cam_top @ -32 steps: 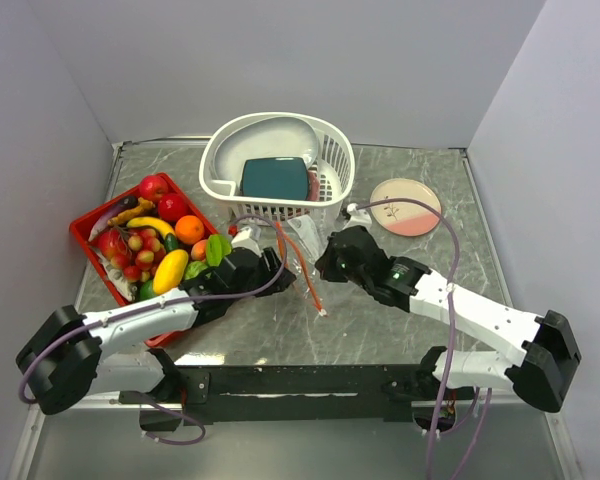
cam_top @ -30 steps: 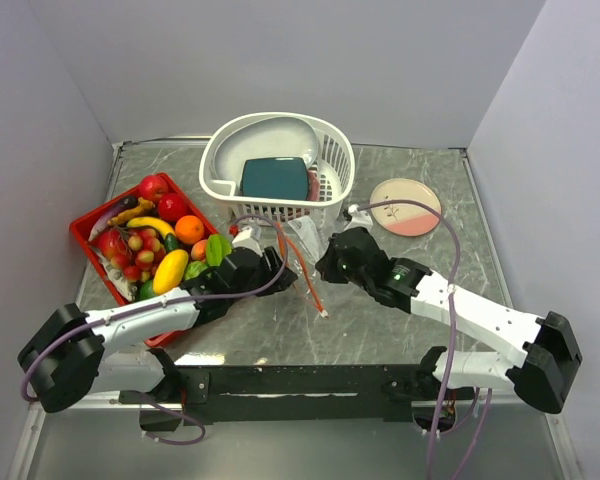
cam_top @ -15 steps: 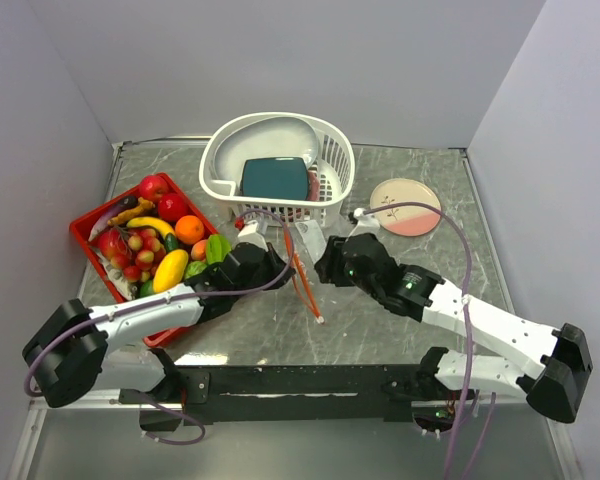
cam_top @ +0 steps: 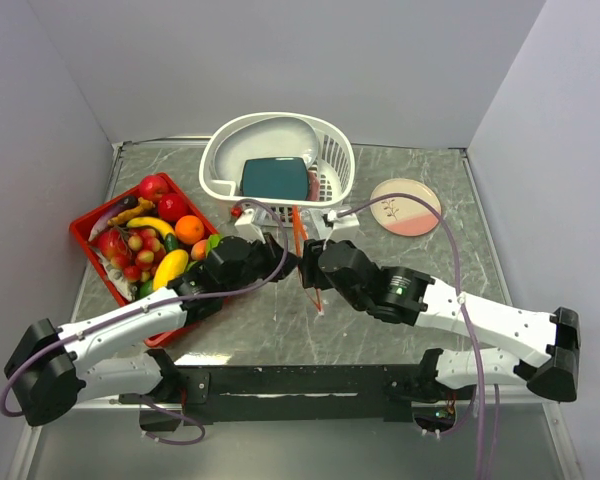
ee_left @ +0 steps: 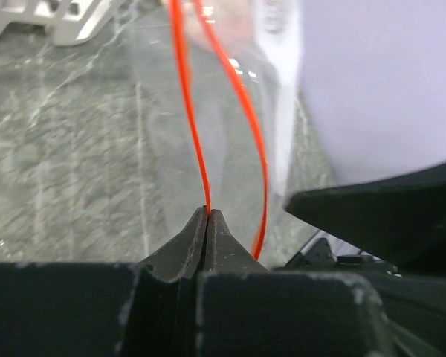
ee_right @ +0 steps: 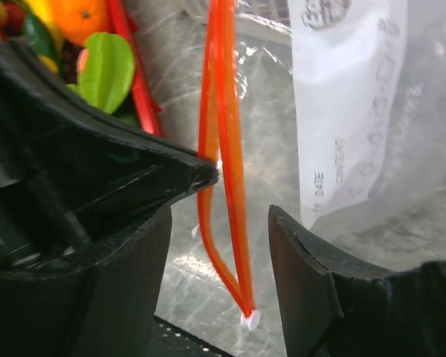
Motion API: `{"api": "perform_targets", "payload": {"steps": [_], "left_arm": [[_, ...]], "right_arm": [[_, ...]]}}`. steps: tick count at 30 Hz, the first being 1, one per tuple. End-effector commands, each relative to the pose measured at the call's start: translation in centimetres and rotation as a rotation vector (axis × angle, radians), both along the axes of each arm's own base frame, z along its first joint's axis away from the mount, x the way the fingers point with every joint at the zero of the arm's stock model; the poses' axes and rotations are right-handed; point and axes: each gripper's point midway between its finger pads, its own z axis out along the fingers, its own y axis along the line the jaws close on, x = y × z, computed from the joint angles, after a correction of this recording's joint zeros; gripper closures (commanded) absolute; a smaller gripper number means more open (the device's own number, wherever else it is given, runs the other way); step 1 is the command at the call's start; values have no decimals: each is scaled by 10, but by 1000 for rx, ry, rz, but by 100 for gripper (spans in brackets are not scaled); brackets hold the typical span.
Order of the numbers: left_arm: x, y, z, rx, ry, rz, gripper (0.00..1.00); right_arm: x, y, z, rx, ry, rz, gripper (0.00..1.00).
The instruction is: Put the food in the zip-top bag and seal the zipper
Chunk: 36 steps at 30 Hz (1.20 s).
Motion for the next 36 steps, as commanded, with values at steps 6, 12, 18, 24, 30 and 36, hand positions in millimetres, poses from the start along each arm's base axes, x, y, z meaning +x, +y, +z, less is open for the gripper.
{"api": "perform_targets", "payload": {"steps": [6,12,18,24,30,36], "left_arm": [[-9,-7,38,-58,-65,-63,99],[-10,-5,33,-40,-53,-64,99],[-11,-35,24,-48,-21,-151,99],[-15,-67,18,-66,5,-228,99],[11,-49,-36,103,145,-35,99],[23,5,-106,317,252,168,99]], "right_arm": [[22,-40,-7,-165,-38,-263,37],[29,-64,-14,-203,-43,-356,59],[18,-131,23,-219,-94,-522,97],[8,-123,30,-178,-48,-431,100],[24,-58,-28,-169,51,-267,100],[52,-58,-72,-93,135,-262,100]]}}
